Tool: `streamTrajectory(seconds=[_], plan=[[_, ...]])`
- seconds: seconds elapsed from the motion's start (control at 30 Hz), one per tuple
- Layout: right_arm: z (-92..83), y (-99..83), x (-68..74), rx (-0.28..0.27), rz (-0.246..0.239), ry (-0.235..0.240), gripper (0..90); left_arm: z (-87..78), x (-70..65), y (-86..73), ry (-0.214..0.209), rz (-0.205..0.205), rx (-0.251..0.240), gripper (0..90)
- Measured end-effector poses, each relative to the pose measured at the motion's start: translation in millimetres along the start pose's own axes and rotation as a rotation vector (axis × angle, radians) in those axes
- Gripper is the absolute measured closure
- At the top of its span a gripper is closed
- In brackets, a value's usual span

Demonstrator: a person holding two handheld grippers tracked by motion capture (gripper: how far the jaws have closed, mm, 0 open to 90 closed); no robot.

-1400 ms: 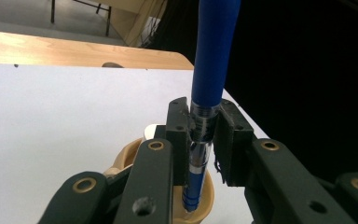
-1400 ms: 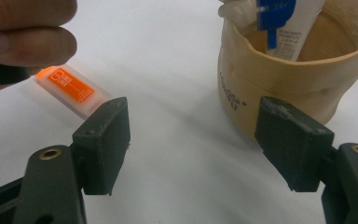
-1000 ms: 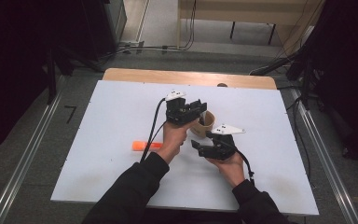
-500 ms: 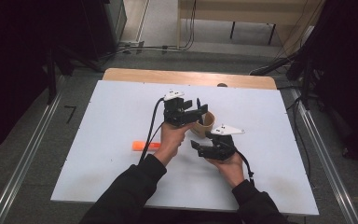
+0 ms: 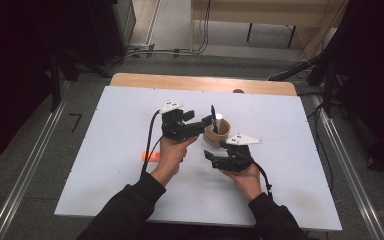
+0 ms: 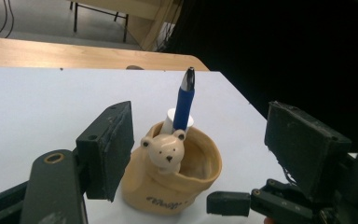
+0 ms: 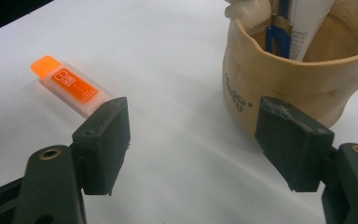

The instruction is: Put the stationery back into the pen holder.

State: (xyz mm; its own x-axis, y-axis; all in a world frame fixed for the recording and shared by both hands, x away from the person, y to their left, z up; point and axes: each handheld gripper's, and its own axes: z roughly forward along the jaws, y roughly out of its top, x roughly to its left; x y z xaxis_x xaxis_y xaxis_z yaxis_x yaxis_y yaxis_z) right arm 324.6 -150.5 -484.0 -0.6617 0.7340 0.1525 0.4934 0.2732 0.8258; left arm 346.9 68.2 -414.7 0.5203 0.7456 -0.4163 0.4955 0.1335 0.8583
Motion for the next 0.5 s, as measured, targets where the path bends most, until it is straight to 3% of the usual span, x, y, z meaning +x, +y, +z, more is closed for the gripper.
streamTrajectory(seconds=[0.2, 0.5], plan=[[0.2, -0.1, 0.6, -0.001, -0.011, 0.003, 24.7, -16.6, 6.2, -6.8, -0.004, 0.002, 0.005, 24.2], [0.8, -0.1, 3.3, -0.003, -0.014, 0.009, 24.7, -39.8, 21.8, -16.6, 0.029, -0.018, -0.004, 24.1]])
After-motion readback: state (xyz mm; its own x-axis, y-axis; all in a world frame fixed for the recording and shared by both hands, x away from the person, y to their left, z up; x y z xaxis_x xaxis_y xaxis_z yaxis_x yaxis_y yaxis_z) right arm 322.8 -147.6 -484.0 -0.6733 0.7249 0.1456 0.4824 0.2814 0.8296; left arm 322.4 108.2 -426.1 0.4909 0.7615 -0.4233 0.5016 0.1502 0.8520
